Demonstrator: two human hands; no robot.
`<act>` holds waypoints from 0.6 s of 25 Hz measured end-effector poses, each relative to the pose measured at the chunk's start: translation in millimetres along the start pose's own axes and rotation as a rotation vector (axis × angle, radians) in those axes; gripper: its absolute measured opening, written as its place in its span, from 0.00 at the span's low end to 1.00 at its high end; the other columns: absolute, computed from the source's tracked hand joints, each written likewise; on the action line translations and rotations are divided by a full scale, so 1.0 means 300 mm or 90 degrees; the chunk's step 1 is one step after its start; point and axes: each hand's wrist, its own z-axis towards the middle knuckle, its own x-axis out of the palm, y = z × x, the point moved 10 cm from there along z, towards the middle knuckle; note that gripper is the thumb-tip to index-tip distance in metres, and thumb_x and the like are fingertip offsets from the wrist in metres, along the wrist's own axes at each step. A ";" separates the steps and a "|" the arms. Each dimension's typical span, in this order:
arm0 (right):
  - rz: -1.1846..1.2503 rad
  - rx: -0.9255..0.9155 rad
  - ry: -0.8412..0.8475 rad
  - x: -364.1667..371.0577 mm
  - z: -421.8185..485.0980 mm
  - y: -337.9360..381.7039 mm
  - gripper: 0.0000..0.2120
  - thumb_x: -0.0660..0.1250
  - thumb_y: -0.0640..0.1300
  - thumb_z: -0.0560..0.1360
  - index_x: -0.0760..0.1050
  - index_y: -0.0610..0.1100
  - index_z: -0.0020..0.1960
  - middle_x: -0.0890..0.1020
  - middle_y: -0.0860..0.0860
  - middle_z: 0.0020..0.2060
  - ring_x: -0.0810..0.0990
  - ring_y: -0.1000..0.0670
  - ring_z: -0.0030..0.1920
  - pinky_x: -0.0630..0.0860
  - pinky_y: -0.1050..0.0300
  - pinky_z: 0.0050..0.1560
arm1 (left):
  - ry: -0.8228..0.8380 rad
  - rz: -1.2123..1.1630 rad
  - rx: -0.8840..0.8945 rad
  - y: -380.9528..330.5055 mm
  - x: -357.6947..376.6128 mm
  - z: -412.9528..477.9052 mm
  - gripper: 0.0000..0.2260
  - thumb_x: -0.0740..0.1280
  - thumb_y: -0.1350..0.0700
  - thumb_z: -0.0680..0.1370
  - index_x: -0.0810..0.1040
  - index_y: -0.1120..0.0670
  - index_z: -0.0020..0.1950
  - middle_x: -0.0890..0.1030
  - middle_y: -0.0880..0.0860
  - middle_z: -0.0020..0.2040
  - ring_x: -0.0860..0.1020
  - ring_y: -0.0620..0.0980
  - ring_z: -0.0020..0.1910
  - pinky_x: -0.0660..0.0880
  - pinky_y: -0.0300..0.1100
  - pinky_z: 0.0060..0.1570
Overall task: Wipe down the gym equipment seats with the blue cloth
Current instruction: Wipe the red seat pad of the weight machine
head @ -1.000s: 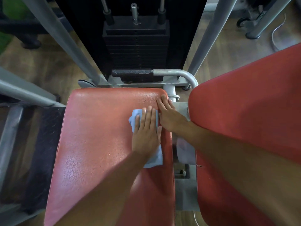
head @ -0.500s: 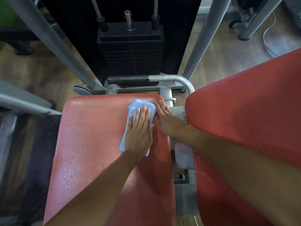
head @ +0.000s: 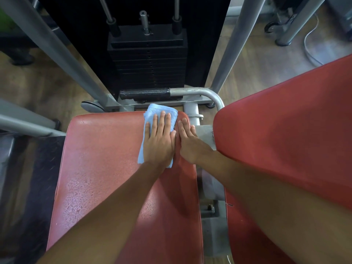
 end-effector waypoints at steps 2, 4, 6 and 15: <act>-0.007 0.006 -0.007 0.009 0.001 0.001 0.28 0.44 0.44 0.82 0.35 0.45 0.78 0.34 0.53 0.77 0.37 0.47 0.77 0.51 0.43 0.76 | -0.004 -0.013 -0.016 0.009 -0.006 -0.027 0.25 0.44 0.49 0.83 0.58 0.57 0.78 0.60 0.55 0.78 0.57 0.55 0.77 0.56 0.54 0.75; -0.016 0.025 -0.007 0.010 0.003 -0.004 0.28 0.44 0.47 0.82 0.35 0.47 0.78 0.34 0.55 0.77 0.37 0.48 0.77 0.51 0.42 0.76 | -0.012 -0.012 -0.029 0.011 -0.014 -0.070 0.25 0.43 0.49 0.83 0.57 0.57 0.78 0.58 0.55 0.78 0.55 0.54 0.78 0.54 0.54 0.75; -0.021 0.032 -0.012 0.007 -0.004 -0.003 0.30 0.46 0.50 0.81 0.35 0.47 0.78 0.35 0.54 0.77 0.37 0.48 0.77 0.50 0.43 0.76 | -0.002 0.001 -0.019 0.004 -0.009 -0.113 0.25 0.44 0.49 0.83 0.55 0.57 0.78 0.56 0.55 0.79 0.53 0.54 0.78 0.52 0.54 0.75; -0.043 0.015 -0.108 0.020 0.012 0.002 0.30 0.45 0.48 0.80 0.37 0.44 0.78 0.39 0.50 0.78 0.40 0.46 0.78 0.49 0.47 0.77 | -0.035 0.013 0.021 0.021 -0.008 -0.008 0.24 0.48 0.49 0.82 0.59 0.56 0.77 0.62 0.55 0.77 0.59 0.55 0.76 0.59 0.55 0.74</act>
